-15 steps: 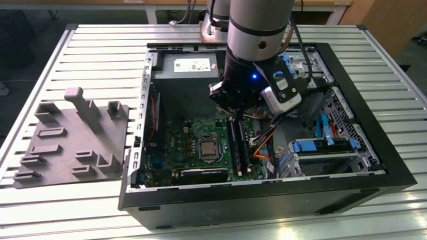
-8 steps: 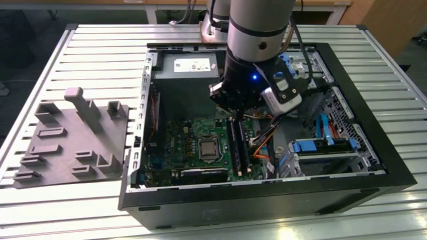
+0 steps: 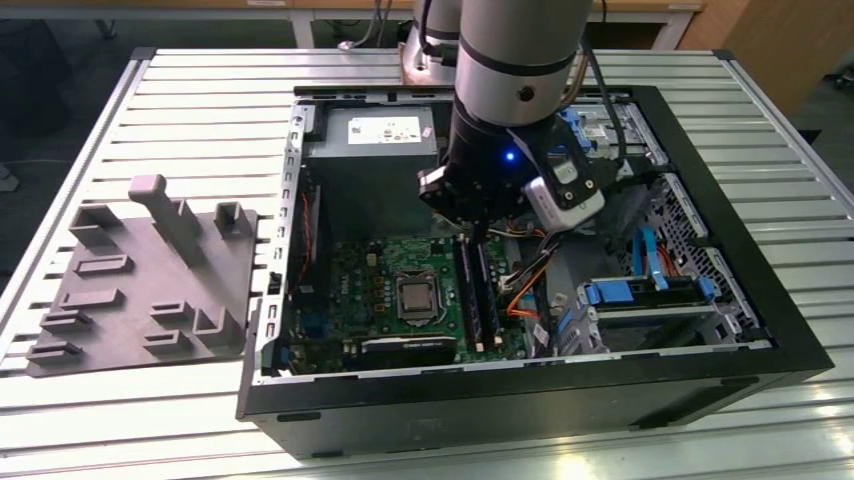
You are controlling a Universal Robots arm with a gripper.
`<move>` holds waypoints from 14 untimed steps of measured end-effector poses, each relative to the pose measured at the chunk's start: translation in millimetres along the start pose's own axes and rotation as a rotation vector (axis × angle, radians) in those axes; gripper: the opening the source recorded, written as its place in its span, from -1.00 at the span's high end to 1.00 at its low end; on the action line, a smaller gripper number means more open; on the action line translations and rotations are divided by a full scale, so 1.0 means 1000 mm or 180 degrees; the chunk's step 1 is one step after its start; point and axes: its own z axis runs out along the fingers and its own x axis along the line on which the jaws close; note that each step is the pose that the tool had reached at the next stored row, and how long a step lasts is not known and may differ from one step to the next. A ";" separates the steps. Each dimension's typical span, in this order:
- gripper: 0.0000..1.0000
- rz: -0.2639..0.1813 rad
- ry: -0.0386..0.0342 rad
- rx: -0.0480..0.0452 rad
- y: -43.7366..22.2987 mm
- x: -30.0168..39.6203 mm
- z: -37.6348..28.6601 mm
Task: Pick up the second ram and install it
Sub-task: 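Press down the second ram until it locks into place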
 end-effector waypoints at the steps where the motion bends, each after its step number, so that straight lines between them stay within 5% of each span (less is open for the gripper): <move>1: 0.79 0.0000 0.0000 0.0000 -0.0003 0.0000 0.0000; 14: 0.79 0.0000 0.0000 0.0000 -0.0049 0.0000 -0.0002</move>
